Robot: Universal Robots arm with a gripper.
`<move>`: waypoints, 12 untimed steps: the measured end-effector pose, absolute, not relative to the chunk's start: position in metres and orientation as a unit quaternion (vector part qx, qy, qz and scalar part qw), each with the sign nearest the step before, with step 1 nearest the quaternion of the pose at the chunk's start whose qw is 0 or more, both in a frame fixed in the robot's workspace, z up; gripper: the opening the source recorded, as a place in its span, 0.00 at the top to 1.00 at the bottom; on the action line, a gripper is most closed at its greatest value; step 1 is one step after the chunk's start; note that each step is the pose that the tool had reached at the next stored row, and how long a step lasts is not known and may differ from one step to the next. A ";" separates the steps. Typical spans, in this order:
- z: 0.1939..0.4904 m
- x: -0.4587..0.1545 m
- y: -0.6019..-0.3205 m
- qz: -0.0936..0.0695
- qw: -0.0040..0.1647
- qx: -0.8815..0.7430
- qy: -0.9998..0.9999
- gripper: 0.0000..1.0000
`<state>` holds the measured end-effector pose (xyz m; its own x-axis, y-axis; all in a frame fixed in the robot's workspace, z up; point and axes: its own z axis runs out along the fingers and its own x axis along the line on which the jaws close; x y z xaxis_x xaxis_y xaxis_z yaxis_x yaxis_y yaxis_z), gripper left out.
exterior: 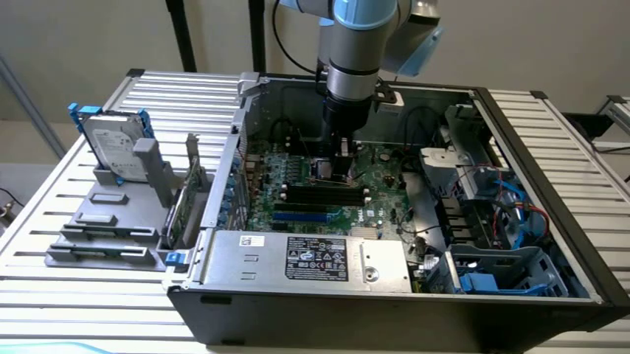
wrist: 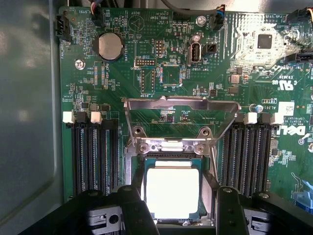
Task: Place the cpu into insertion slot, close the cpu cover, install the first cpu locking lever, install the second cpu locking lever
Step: 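Place the cpu into insertion slot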
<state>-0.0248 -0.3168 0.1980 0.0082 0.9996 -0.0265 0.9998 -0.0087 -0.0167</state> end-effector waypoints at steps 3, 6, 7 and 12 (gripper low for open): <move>0.198 -0.025 -0.317 -0.015 0.003 0.711 0.703 0.45; 0.198 -0.025 -0.316 -0.015 0.003 0.711 0.703 0.45; 0.198 -0.025 -0.316 -0.015 0.003 0.711 0.703 0.45; 0.198 -0.025 -0.316 -0.015 0.003 0.712 0.702 0.38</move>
<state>-0.0248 -0.3163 0.1977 0.0133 0.9996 -0.0266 0.9998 -0.0138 -0.0168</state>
